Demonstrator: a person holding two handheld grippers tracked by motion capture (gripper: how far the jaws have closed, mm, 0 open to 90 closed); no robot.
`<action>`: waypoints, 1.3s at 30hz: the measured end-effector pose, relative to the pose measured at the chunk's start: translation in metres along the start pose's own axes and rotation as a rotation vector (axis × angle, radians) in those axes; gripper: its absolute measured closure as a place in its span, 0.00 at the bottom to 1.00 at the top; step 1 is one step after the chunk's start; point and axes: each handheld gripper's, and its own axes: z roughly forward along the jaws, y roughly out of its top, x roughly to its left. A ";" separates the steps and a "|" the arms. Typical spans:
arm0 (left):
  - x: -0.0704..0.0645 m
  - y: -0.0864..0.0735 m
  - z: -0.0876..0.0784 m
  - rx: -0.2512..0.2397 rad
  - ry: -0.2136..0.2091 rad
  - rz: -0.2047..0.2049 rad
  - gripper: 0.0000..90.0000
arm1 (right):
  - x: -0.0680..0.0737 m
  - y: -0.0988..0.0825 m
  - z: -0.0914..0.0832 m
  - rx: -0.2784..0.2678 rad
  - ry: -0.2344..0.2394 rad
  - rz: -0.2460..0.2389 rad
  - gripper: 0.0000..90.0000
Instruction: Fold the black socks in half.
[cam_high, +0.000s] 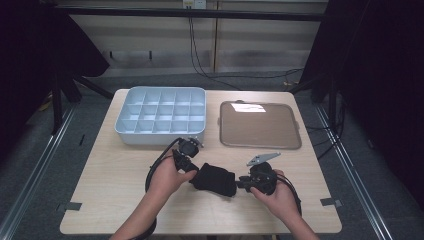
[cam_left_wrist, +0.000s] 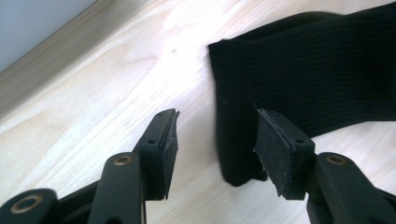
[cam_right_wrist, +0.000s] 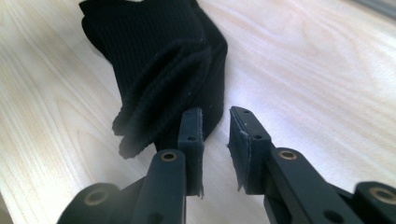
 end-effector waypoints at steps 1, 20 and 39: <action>0.001 -0.001 0.001 -0.005 0.000 -0.011 0.53 | 0.000 0.001 -0.002 -0.005 -0.001 0.001 0.84; -0.004 0.003 0.017 0.003 -0.019 -0.025 0.50 | 0.013 0.024 -0.014 -0.056 0.006 -0.048 0.88; -0.005 0.004 0.024 0.031 -0.019 -0.045 0.51 | 0.020 0.016 0.022 0.021 0.047 -0.050 0.94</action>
